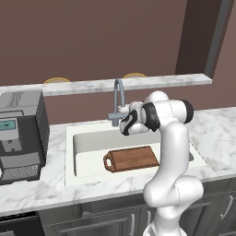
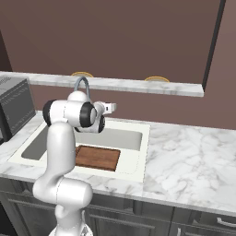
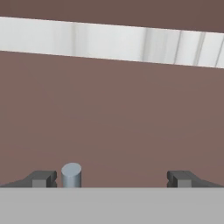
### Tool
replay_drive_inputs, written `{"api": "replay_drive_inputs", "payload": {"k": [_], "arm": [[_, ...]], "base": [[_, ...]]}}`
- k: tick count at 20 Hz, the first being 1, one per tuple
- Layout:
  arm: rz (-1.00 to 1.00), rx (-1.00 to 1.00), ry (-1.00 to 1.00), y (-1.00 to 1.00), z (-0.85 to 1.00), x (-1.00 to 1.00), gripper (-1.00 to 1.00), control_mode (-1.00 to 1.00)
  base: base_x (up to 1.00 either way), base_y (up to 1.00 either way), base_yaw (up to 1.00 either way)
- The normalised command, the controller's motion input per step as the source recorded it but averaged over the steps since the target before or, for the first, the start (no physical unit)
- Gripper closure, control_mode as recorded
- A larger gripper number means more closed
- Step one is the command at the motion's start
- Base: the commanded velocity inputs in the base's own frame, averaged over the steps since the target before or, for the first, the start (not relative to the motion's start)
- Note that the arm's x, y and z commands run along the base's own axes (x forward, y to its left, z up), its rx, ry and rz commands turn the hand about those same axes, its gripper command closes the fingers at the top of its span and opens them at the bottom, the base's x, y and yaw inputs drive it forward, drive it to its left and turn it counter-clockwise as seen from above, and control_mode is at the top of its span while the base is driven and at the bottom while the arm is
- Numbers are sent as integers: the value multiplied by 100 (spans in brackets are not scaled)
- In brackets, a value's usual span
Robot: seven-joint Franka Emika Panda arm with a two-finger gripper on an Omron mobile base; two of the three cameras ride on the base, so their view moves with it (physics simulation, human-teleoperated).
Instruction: Turn on the sink faucet with hot water and rinse the cutting board for ten seconds, then turn off the faucet. Push the cutting board to reach the water if necessary.
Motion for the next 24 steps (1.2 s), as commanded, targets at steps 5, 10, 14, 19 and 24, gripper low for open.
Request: {"api": "replay_drive_inputs", "payload": {"k": [5,10,14,19,24], "arm": [[0,0,0,0,0,5,-100,-100],[0,0,0,0,0,3,-100,-100],[0,0,0,0,0,0,-100,-100],[0,0,0,0,0,0,-100,-100],[0,0,0,-1,0,0,-100,-100]], "base": [[0,0,0],[0,0,0],[0,0,0],[0,0,0],[0,0,0]]}}
